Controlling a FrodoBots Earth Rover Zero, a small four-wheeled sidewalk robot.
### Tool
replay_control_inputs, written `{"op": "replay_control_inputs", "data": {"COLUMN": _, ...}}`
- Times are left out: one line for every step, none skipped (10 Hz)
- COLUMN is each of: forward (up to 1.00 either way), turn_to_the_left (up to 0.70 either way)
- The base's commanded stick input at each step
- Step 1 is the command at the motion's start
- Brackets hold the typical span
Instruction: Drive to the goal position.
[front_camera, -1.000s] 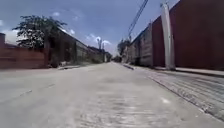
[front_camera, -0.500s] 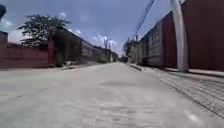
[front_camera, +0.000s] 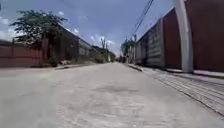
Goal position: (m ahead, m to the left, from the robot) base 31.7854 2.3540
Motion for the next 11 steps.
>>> {"op": "replay_control_inputs", "data": {"forward": 1.00, "turn_to_the_left": 0.14}}
{"op": "replay_control_inputs", "data": {"forward": 1.00, "turn_to_the_left": 0.14}}
{"op": "replay_control_inputs", "data": {"forward": 1.00, "turn_to_the_left": 0.14}}
{"op": "replay_control_inputs", "data": {"forward": 1.00, "turn_to_the_left": 0.14}}
{"op": "replay_control_inputs", "data": {"forward": 1.00, "turn_to_the_left": 0.14}}
{"op": "replay_control_inputs", "data": {"forward": 1.00, "turn_to_the_left": 0.14}}
{"op": "replay_control_inputs", "data": {"forward": 1.00, "turn_to_the_left": 0.14}}
{"op": "replay_control_inputs", "data": {"forward": 1.00, "turn_to_the_left": 0.14}}
{"op": "replay_control_inputs", "data": {"forward": 1.00, "turn_to_the_left": 0.14}}
{"op": "replay_control_inputs", "data": {"forward": 1.00, "turn_to_the_left": 0.14}}
{"op": "replay_control_inputs", "data": {"forward": 1.00, "turn_to_the_left": 0.14}}
